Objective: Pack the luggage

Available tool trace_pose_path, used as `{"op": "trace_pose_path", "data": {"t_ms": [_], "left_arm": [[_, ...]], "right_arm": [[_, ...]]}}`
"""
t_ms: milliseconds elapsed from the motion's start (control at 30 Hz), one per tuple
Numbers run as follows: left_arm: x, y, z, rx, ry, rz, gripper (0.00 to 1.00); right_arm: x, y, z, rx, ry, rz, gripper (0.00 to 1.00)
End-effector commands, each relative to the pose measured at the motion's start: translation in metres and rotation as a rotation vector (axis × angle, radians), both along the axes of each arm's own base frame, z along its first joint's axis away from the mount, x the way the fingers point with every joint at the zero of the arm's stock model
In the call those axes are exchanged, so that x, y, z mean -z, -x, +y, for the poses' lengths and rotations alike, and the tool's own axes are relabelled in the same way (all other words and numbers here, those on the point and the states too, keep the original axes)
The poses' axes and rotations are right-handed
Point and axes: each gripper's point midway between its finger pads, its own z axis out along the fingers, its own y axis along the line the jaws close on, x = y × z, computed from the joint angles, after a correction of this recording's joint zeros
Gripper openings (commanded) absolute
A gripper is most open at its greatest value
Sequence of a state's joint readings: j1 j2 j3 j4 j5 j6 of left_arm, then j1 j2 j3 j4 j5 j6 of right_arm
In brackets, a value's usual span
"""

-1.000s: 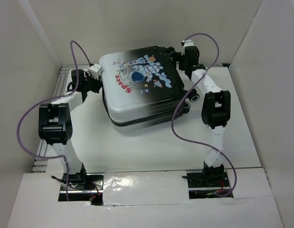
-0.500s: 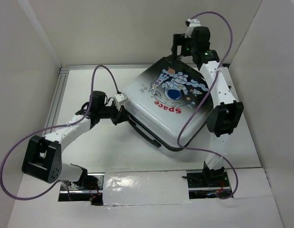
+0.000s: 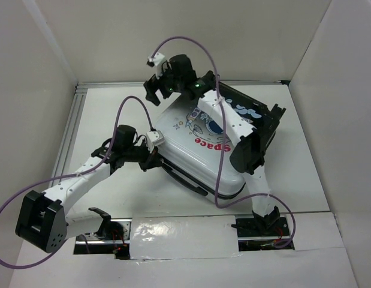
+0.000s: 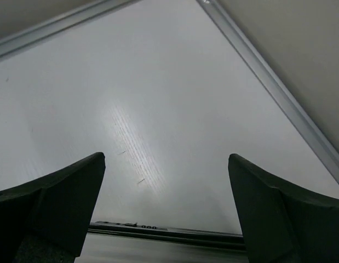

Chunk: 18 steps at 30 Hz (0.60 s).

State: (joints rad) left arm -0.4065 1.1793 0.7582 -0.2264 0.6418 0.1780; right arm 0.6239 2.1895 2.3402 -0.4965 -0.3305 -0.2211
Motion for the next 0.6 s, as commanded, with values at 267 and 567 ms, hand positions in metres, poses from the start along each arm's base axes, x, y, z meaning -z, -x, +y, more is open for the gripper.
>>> {"op": "trace_pose_path", "data": {"t_ms": [267, 567], "left_arm": [[-0.042, -0.045, 0.02, -0.123, -0.007, -0.182, 0.0], [-0.029, -0.085, 0.076, -0.253, -0.058, -0.142, 0.0]], "right_arm": [[0.114, 0.043, 0.041, -0.197, 0.286, 0.063, 0.98], [0.144, 0.072, 0.032, -0.297, 0.36, 0.122, 0.35]]}}
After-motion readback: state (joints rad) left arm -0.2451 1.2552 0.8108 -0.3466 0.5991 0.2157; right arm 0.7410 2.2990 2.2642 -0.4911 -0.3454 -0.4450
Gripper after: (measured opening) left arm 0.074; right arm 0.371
